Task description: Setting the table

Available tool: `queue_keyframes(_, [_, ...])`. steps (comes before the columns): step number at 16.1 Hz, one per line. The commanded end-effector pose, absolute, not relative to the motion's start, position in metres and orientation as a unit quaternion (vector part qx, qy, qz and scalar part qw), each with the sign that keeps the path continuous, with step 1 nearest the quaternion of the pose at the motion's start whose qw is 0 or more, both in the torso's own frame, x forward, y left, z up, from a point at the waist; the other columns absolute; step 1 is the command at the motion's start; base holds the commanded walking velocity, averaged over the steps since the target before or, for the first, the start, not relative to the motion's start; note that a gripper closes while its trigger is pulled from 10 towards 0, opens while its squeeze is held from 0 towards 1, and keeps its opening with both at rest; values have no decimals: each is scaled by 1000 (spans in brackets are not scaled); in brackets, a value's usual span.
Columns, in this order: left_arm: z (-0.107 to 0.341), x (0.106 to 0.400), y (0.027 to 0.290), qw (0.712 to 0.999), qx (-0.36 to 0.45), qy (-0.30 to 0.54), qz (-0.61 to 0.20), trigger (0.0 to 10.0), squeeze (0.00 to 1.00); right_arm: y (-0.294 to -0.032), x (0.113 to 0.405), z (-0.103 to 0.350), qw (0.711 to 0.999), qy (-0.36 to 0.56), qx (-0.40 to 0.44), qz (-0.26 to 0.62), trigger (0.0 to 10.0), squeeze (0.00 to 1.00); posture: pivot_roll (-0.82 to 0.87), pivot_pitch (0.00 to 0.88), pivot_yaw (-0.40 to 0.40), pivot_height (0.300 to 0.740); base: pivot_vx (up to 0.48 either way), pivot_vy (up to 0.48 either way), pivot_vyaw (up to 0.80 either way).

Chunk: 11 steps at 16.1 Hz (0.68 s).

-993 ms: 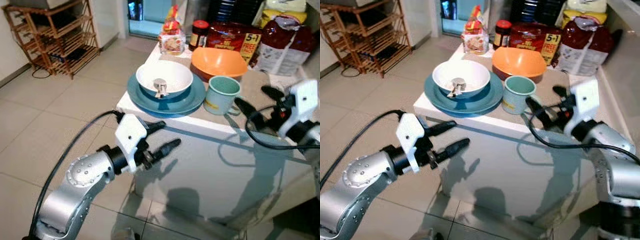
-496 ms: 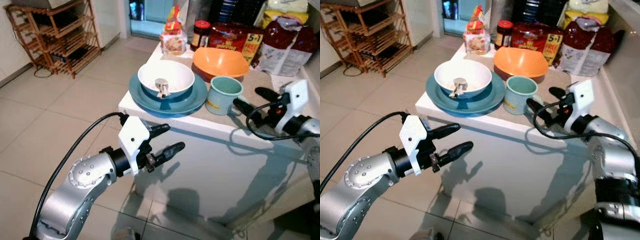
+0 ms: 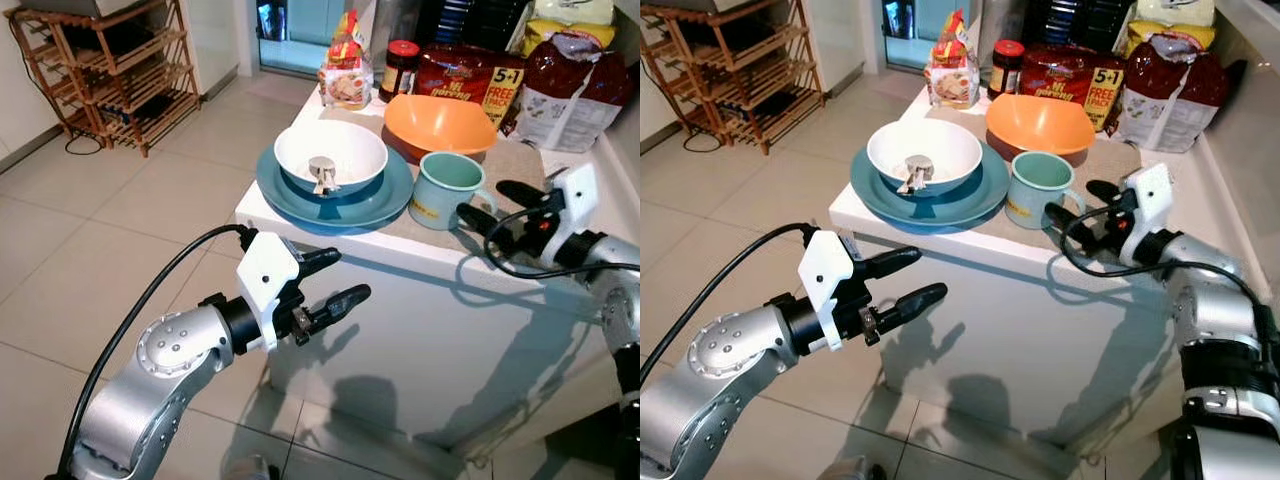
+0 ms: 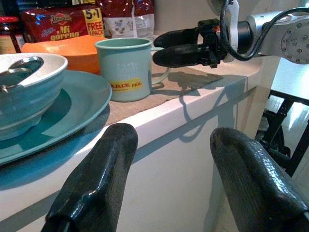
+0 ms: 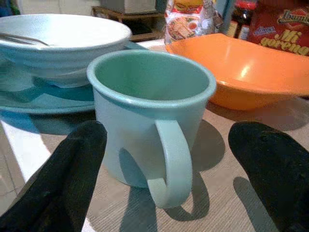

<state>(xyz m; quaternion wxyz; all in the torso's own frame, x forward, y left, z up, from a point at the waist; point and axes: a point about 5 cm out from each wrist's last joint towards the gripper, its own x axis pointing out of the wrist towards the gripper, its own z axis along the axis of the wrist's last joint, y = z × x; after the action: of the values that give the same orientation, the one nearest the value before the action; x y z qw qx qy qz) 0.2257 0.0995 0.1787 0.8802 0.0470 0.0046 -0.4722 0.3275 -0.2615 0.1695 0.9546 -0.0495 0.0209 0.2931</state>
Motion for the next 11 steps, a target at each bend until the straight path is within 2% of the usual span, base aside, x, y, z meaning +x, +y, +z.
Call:
queue_keyframes(1, [181, 223, 100, 879, 49, 1, -474, 10000, 0, -268, 322, 183, 953, -3, -48, 298, 10000, 0, 114, 33, -52, 740, 0, 0, 0])
queue_keyframes(5, [181, 225, 99, 874, 47, 2, -484, 10000, 0, -266, 315, 191, 951, -26, -8, 309, 10000, 0, 101, 33, -32, 740, 0, 0, 0])
queue_keyframes(11, [178, 223, 99, 874, 46, 5, -484, 10000, 0, -264, 317, 177, 959, 15, -27, 283, 10000, 0, 99, 23, -36, 740, 0, 0, 0])
